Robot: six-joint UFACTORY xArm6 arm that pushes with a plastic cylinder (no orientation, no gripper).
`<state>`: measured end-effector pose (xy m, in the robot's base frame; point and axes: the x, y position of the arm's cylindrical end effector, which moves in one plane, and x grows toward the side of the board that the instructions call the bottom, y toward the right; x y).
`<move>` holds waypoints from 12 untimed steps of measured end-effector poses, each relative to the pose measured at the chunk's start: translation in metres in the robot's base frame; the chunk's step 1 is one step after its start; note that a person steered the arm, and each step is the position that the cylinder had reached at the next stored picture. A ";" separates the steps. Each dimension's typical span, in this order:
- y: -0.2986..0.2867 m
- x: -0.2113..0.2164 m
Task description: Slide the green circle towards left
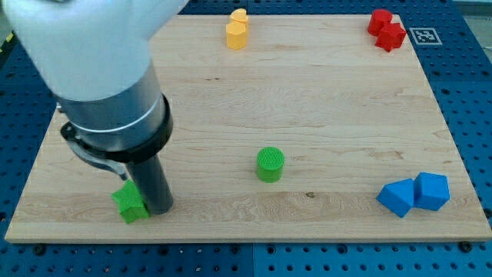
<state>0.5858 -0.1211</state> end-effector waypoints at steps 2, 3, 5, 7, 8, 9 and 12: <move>-0.035 0.000; -0.033 0.003; 0.080 0.021; 0.205 0.023; 0.249 0.003; 0.254 -0.036; 0.232 -0.051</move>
<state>0.5348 0.1105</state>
